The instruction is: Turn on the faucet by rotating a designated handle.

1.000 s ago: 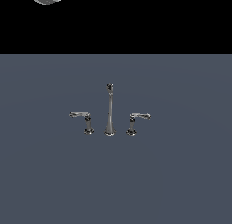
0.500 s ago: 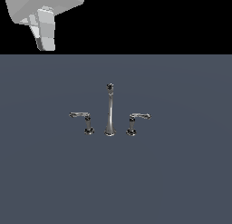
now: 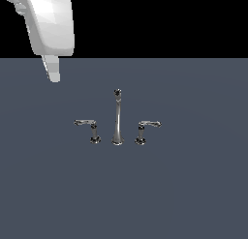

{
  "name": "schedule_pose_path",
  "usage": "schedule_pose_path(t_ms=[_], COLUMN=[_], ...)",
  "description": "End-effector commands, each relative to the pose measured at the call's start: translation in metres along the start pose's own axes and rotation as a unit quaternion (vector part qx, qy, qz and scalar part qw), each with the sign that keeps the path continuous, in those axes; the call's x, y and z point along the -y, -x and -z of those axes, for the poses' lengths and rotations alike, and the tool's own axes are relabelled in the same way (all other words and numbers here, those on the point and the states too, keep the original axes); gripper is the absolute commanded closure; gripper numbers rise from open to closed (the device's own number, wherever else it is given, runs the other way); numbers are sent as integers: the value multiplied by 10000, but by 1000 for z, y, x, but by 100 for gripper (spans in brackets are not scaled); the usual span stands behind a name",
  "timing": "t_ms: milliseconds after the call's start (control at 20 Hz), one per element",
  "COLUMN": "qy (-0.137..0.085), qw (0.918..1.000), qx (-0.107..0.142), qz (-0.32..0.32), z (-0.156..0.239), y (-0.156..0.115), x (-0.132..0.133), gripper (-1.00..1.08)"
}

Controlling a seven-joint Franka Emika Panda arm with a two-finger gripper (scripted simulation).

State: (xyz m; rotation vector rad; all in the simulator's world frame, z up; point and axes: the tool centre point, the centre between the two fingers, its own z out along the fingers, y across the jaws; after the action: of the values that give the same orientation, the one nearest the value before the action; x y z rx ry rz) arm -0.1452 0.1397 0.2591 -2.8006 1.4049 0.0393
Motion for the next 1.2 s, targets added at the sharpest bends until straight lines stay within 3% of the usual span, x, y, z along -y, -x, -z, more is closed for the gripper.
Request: schedule_pose_path(t_ms=[0, 600, 1150], qy=[-15, -48, -55], qw=[9997, 9933, 9799], qx=[1, -14, -54], qz=[-226, -1156, -1996], z=[-11, -58, -100], y=[-2, -18, -41], x=[11, 52, 86], gripper=[108, 108, 108])
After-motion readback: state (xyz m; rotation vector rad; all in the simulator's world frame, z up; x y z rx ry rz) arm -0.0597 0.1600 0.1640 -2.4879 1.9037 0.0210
